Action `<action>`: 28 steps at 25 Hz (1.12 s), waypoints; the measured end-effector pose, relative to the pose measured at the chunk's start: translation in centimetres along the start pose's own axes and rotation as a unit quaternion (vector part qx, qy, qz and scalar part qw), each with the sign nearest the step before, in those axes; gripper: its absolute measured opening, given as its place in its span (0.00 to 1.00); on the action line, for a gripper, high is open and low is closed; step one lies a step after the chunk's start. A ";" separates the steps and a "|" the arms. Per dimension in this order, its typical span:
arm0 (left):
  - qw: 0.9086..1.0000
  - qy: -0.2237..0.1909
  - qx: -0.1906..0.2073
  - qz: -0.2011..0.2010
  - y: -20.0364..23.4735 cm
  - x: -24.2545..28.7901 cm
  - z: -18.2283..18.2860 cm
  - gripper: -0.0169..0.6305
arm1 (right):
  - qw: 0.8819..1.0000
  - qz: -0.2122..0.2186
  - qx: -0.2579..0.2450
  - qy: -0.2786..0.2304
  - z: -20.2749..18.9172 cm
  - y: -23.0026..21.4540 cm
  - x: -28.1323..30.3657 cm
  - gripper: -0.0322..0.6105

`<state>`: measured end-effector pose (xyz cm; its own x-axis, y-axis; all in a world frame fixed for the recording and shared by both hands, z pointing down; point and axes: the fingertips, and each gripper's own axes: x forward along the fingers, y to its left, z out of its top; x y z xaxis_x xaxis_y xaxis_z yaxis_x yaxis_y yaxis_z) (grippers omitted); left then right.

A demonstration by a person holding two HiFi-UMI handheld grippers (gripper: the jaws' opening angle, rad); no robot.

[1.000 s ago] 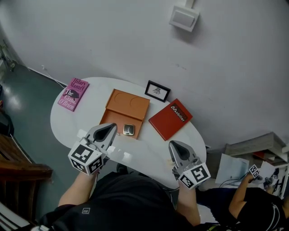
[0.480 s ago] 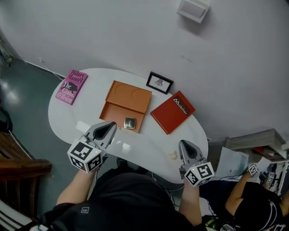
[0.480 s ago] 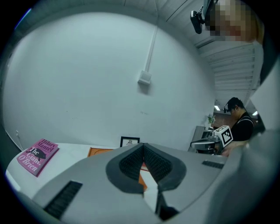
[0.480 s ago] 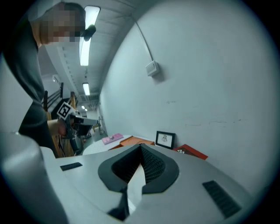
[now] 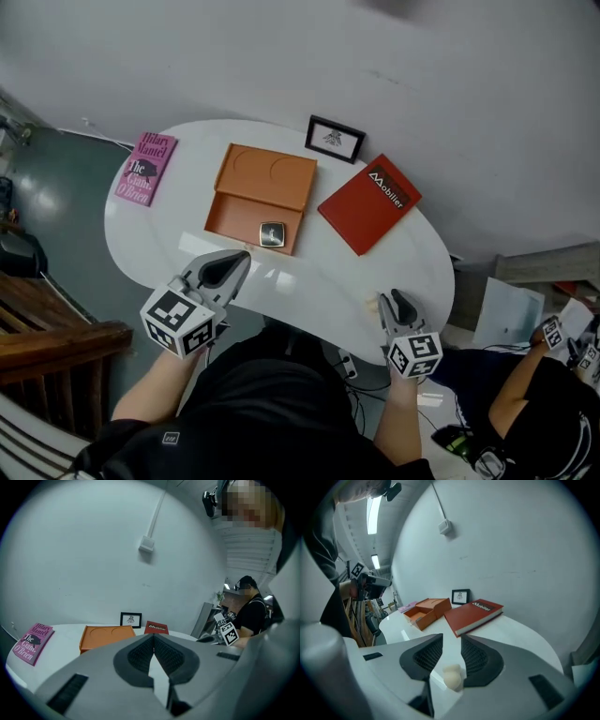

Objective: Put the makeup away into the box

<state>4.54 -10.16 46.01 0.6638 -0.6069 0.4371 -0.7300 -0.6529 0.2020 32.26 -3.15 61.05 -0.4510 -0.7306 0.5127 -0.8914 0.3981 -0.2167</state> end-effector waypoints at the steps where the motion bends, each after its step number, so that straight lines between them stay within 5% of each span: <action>1: 1.000 0.007 -0.001 -0.003 -0.3 0.3 -0.4 0.05 | 1.000 0.000 -0.001 0.017 -1.4 -0.1 0.3 0.25; 8: 0.999 0.034 -0.002 -0.021 -2.8 1.5 -2.0 0.05 | 0.993 0.002 -0.005 0.114 -8.9 0.3 1.7 0.36; 16: 1.000 0.017 -0.007 -0.021 -4.5 1.5 -1.0 0.05 | 0.989 -0.010 -0.012 0.146 -10.8 -0.6 2.6 0.33; 18: 1.000 0.008 -0.006 -0.019 -5.0 1.4 -0.6 0.05 | 0.988 0.000 -0.022 0.154 -10.8 -0.6 2.8 0.26; 28: 0.998 -0.050 -0.013 0.034 -2.9 -1.4 0.7 0.05 | 0.993 0.017 -0.062 0.095 -3.6 -1.0 0.8 0.23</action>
<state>5.83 -7.75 44.18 0.6252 -0.6918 0.3613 -0.7765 -0.5978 0.1989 32.97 -2.11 64.64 -0.4541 -0.6021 0.6567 -0.8578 0.4946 -0.1397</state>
